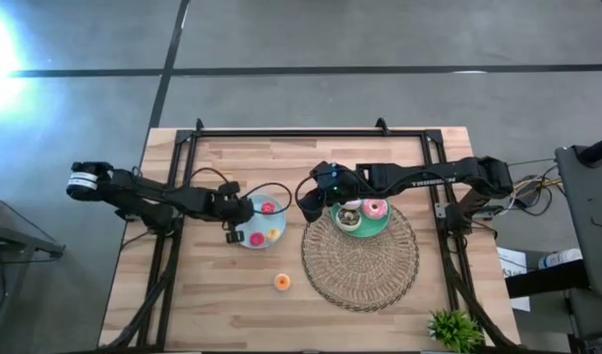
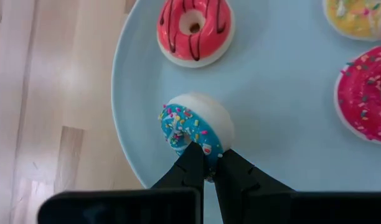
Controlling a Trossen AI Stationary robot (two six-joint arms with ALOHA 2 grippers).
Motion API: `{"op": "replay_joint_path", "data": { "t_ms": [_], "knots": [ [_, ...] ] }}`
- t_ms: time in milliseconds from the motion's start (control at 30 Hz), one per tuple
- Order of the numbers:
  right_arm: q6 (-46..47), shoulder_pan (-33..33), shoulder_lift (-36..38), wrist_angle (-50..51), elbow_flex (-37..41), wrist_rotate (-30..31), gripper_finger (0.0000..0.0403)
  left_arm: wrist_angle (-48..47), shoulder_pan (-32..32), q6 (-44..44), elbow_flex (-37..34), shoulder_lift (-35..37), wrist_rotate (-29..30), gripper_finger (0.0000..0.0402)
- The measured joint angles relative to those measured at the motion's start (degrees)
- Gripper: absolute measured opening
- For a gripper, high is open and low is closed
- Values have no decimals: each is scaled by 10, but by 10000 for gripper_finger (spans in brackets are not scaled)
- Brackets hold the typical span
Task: Pick & Place donuts
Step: Put the blue doughnut on the blue plate, then put the white doughnut on the blue plate
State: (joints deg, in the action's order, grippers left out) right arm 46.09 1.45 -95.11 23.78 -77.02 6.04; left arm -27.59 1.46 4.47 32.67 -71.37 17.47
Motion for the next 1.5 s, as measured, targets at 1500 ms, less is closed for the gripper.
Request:
{"op": "replay_joint_path", "data": {
  "t_ms": [1500],
  "knots": [
    [-395,-129,-57,6,14,-94,210,-114,214,152,112,116,68,133]
  ]
}}
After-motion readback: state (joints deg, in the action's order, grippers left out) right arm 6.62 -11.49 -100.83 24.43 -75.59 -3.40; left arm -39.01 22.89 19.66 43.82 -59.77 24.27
